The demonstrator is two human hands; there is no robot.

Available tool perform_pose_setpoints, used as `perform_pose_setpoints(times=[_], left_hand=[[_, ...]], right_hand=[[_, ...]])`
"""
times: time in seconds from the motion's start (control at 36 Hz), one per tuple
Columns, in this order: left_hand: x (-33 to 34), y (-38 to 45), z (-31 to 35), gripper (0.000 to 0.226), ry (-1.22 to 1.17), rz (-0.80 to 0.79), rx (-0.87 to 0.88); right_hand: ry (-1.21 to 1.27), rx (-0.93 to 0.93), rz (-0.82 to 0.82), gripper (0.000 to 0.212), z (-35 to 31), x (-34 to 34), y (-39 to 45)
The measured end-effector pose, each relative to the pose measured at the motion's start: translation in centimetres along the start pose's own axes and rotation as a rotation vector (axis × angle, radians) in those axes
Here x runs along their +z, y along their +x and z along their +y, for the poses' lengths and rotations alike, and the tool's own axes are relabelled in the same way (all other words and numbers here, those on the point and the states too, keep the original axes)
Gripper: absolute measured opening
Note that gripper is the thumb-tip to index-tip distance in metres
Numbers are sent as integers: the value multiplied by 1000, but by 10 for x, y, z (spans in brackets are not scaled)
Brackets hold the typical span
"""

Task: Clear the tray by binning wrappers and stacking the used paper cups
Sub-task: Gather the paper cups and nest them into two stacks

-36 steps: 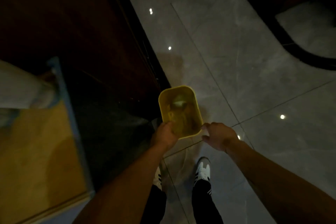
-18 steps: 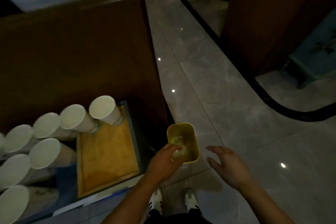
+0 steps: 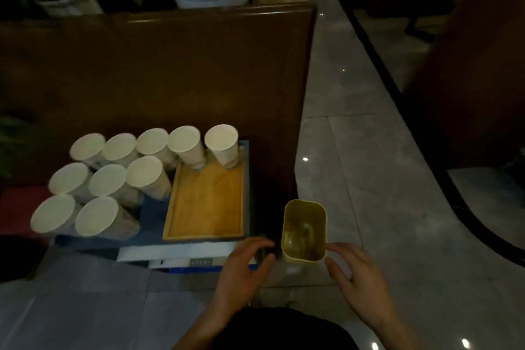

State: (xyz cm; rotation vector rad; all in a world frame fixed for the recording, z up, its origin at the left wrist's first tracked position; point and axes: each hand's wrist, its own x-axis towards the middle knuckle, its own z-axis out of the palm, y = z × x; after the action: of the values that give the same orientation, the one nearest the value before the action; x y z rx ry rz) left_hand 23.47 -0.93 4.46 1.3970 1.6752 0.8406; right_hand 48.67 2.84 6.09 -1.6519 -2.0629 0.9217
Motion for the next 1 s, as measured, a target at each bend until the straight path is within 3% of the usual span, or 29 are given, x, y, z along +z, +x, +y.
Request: perform_pose_setpoints(times=[0.19,0.47,0.75,0.92,1.0], left_hand=[[-24,-41,-19,17,-80,180,-143],[-79,-80,-50,20,60,185,-231],[-152,-98,-89,25,175,121,-231],[-200,-102,-116,30,180,100,-208],[-222,-102,-127,34,184,73,-172]], right_hand=[[-16,-144,-193,23,-3,16,21],[-199,-264,-578,25,-49,44,76],[-202,-322,-751,30,-119,98,98],[-193,-318,-677,23,-169,132,97],[-219,-333,-666,30,-191,149,96]])
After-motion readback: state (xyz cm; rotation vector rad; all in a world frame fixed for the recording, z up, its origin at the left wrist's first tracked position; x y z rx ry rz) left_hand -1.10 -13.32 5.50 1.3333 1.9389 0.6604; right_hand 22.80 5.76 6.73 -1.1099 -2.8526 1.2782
